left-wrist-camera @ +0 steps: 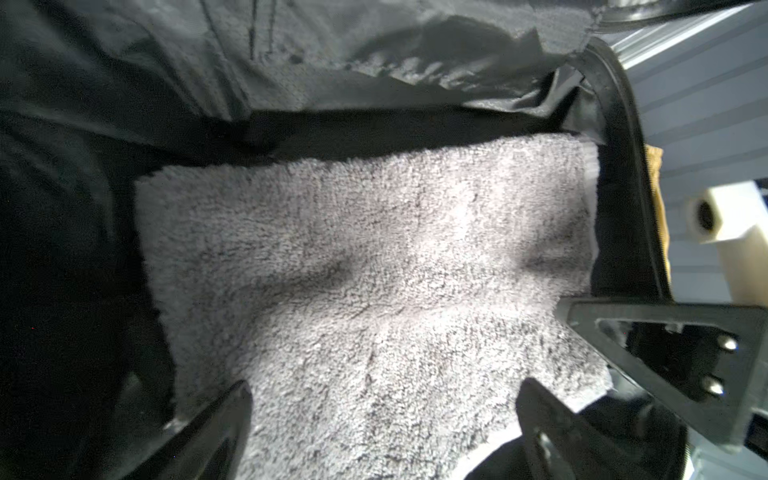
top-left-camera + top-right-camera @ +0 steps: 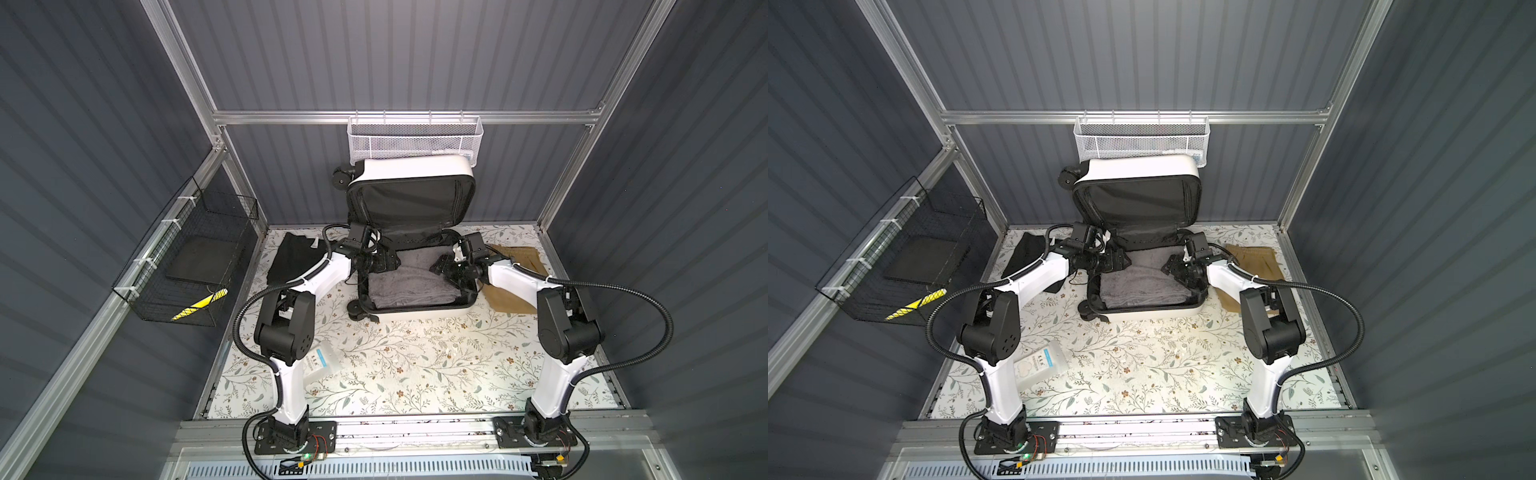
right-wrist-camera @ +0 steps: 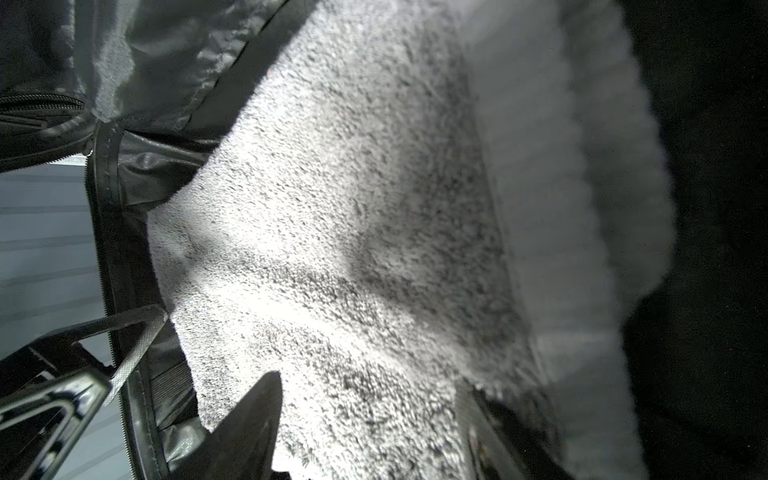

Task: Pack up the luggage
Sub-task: 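Lower the towel into the suitcase base and open both grippers, then move the right gripper to the tan trousers while the left gripper withdraws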

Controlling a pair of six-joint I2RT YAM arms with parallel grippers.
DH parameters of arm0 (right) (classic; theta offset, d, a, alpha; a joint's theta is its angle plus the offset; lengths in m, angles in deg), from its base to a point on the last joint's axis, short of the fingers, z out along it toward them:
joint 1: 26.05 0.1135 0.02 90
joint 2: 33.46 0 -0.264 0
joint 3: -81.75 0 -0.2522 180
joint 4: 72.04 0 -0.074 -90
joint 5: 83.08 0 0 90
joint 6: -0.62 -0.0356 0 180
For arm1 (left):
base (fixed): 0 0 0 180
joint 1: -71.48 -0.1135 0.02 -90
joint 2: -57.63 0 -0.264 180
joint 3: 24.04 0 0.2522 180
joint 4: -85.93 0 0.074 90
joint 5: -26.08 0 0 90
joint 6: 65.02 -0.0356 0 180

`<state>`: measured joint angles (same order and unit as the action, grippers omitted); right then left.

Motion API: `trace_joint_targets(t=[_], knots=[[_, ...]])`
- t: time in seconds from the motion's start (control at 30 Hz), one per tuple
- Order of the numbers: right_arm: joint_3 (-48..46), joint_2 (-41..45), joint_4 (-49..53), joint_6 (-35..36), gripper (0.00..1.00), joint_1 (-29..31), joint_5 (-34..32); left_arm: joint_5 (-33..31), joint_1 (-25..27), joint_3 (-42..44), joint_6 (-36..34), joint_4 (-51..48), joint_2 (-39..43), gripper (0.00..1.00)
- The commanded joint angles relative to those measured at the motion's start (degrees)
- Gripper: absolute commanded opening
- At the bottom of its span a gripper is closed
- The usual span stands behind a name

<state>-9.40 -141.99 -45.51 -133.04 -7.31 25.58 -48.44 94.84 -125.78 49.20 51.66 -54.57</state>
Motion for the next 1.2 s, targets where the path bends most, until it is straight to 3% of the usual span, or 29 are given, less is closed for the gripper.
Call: trace_joint_targets(t=[0.0,0.4,0.9,1.17], knots=[[0.87,1.36,2.71,0.91,0.69,-0.46,-0.02,-1.65,0.44,0.23,-0.59,-0.74,-0.62,1.00],[-3.40,17.88,8.90,4.89,0.70,-5.31,-0.11,1.80,0.63,-2.41,-2.52,-5.78,7.16,1.00],[-21.90,31.76,9.82,6.36,0.71,-12.87,-0.81,2.91,2.13,21.65,1.35,-2.63,26.25,1.00],[-19.49,28.20,12.37,9.01,0.71,-21.80,-4.84,5.81,2.17,27.53,5.07,1.70,30.94,1.00]])
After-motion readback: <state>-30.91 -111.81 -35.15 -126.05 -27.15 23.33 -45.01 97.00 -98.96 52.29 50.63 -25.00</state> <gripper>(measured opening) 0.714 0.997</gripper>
